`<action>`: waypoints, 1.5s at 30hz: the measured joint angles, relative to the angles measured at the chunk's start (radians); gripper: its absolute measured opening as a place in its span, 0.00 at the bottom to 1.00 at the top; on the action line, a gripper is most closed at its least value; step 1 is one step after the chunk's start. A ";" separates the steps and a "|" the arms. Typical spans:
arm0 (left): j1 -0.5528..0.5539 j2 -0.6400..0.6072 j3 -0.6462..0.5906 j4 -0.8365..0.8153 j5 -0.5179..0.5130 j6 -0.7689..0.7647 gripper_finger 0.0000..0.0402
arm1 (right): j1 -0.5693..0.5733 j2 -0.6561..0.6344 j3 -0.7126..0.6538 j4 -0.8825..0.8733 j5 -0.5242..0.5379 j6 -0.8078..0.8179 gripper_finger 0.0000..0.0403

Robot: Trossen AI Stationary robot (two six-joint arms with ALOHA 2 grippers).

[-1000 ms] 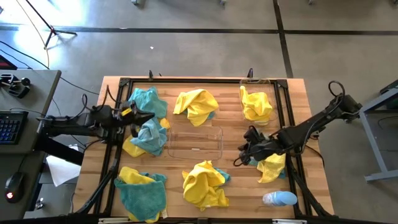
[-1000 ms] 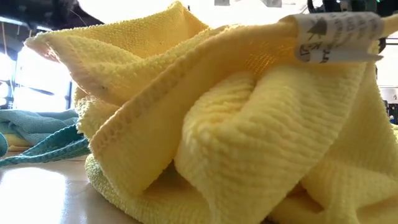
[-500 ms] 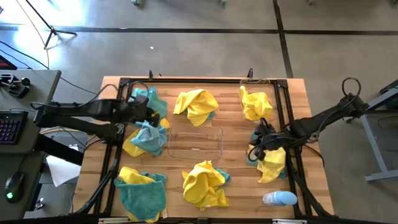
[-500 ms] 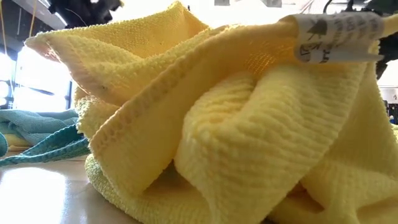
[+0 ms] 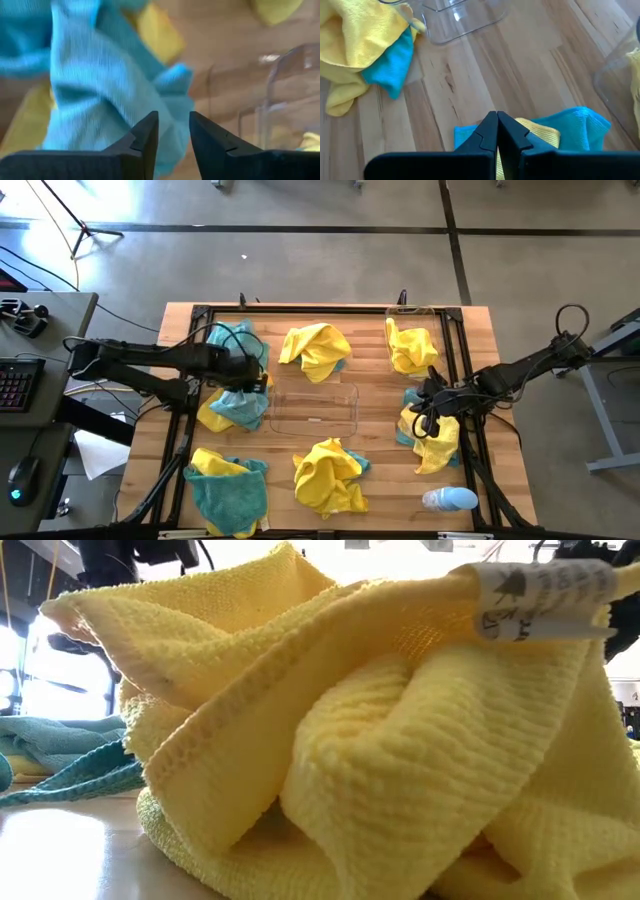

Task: Sort microfiber towel by color & place in baskets
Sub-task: Put the blue towel into the bottom transparent bin

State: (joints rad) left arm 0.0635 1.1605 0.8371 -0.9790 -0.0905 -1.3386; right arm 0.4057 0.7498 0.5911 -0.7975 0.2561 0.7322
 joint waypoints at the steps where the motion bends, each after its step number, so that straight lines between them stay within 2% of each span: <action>1: 0.000 0.013 0.000 -0.006 0.016 -0.015 0.27 | 0.000 0.001 0.000 0.000 -0.006 0.000 0.00; 7: 0.000 0.069 0.000 -0.067 0.041 -0.044 0.28 | 0.001 0.002 0.000 0.002 -0.033 0.056 0.00; 11: 0.000 0.115 0.000 -0.117 0.007 -0.037 0.28 | 0.000 0.002 0.000 0.013 -0.023 0.132 0.00; 16: 0.001 0.185 0.000 -0.074 -0.036 0.035 0.28 | 0.000 0.002 0.000 0.055 -0.020 0.198 0.00; 20: 0.013 0.253 0.000 -0.033 -0.042 0.112 0.27 | 0.000 0.002 0.000 0.073 0.033 0.210 0.00; 23: 0.025 0.303 0.000 -0.038 -0.008 0.140 0.21 | 0.000 0.002 0.000 0.089 0.070 0.210 0.00; 27: 0.019 0.325 0.000 -0.051 0.009 0.144 0.04 | 0.000 0.002 0.000 0.090 0.076 0.201 0.00; 31: -0.001 0.264 0.018 -0.092 0.032 0.083 0.01 | 0.000 0.002 0.000 0.080 0.069 0.160 0.00; 35: -0.066 0.179 0.127 -0.218 0.029 -0.050 0.00 | 0.000 0.002 0.000 0.066 0.064 0.107 0.00; 38: -0.134 0.145 0.265 -0.368 -0.027 -0.175 0.00 | 0.000 0.002 0.000 0.035 0.049 0.087 0.00; 43: -0.265 0.182 0.559 -0.601 -0.106 -0.386 0.00 | 0.001 0.003 0.000 -0.051 0.024 0.045 0.00; 45: -0.314 0.213 0.655 -0.585 -0.150 -0.425 0.00 | 0.001 0.003 0.000 -0.078 0.024 0.024 0.00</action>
State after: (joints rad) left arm -0.2504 1.3739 1.4918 -1.5644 -0.2409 -1.7639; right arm 0.4065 0.7525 0.5911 -0.8755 0.2801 0.7562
